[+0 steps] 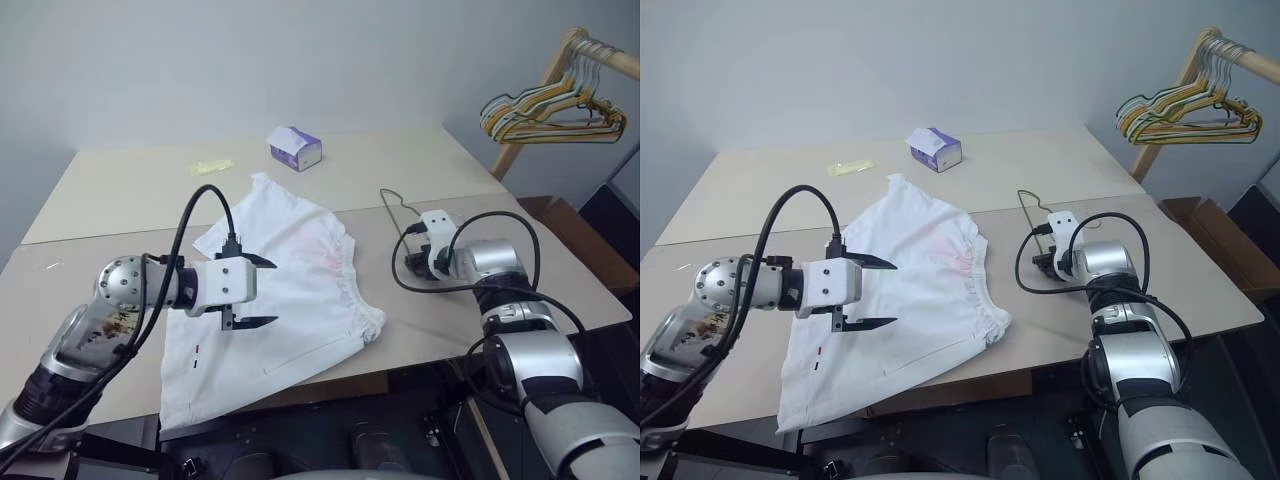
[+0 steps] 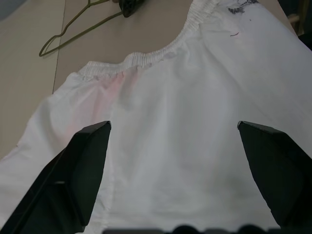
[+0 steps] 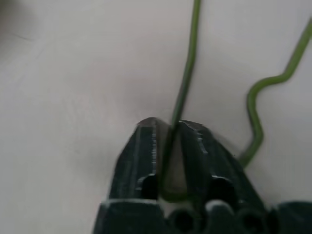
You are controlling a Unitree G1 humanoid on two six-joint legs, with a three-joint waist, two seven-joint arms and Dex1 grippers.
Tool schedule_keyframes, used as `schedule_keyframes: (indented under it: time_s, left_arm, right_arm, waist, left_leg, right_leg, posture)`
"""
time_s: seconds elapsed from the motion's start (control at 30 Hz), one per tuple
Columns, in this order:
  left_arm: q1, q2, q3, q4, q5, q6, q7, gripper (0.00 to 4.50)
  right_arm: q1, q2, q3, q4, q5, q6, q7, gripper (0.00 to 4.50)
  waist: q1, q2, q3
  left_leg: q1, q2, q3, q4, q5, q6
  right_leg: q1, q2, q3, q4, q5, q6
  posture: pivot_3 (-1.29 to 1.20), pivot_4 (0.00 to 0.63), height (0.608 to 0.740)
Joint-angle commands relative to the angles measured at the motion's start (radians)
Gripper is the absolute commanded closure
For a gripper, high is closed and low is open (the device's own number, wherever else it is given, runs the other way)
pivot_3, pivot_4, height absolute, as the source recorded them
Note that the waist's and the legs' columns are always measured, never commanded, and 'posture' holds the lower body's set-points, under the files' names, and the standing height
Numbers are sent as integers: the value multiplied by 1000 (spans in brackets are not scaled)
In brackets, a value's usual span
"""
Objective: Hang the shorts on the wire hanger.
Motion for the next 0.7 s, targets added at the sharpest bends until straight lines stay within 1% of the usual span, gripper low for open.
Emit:
schedule_keyframes:
  time_s: [0.03, 0.13, 0.23, 0.3, 0.37, 0.47, 0.57, 0.63, 0.7]
  left_arm:
    - [-6, 1, 10, -27, 2, -4, 16, 0]
    - [-8, -12, 14, -25, -13, 7, 26, 0]
    - [-28, -60, 39, -25, -68, 103, 68, 0]
    - [-48, -125, 80, -25, -149, 218, 125, 0]
    - [-76, -195, 138, -22, -256, 362, 183, 0]
    - [-118, -314, 239, 10, -407, 558, 302, 0]
    - [-153, -412, 324, 40, -508, 686, 422, 0]
    - [-182, -480, 388, 63, -579, 757, 505, 0]
    - [-215, -545, 455, 98, -657, 813, 583, 0]
  right_arm:
    - [14, 12, 19, 17, -8, 22, 3, 4457]
    - [37, 17, 22, -39, -13, 11, -15, 4457]
    - [79, 21, 31, -181, -26, -4, -52, 4457]
    - [122, 27, 8, -310, -24, -10, -98, 4457]
    - [181, 28, -7, -481, -20, -7, -129, 4457]
    - [269, 40, -28, -739, 3, 58, -151, 4457]
    - [340, 70, -38, -949, 28, 120, -175, 4457]
    - [394, 91, -24, -1081, 33, 113, -187, 4457]
    - [461, 94, 19, -1204, 31, 62, -178, 4457]
  waist:
    - [0, 0, 0]
    - [0, 0, 0]
    - [1, 0, 0]
    - [1, 0, 0]
    - [2, 0, 0]
    - [4, 1, 0]
    - [3, 1, 0]
    - [4, 1, 0]
    - [6, 1, 0]
  left_leg:
    - [0, 0, 0, 0, 0, 0]
    - [0, 0, 0, 0, 0, 0]
    - [0, 0, 0, 0, 0, 0]
    - [0, 0, -1, 0, 0, 0]
    - [-2, 0, -2, 0, 0, 0]
    - [-5, -1, -9, 1, 0, 0]
    - [-6, -1, -11, 1, 0, 0]
    - [-5, -1, -12, 1, 0, 0]
    - [-5, -2, -12, 1, 0, 0]
  right_leg:
    - [0, 0, 0, 0, 0, 0]
    - [0, 0, 0, 0, 0, 0]
    - [1, 0, 0, 0, 0, 0]
    - [0, 0, 0, 0, 0, 0]
    - [-2, 0, 0, 1, 0, 0]
    - [-5, -1, 0, 1, 0, 1]
    - [-4, -1, 0, 1, 1, 1]
    - [-4, -1, 0, 1, 1, 1]
    - [-4, -1, -1, 1, 1, 1]
  posture:
    - [-27, 0, 740]
    - [-33, 0, 740]
    - [-43, 0, 740]
    - [-43, 0, 740]
    - [-48, 0, 740]
    - [-56, 0, 740]
    - [-60, 0, 740]
    - [-64, 0, 740]
    - [-68, 0, 740]
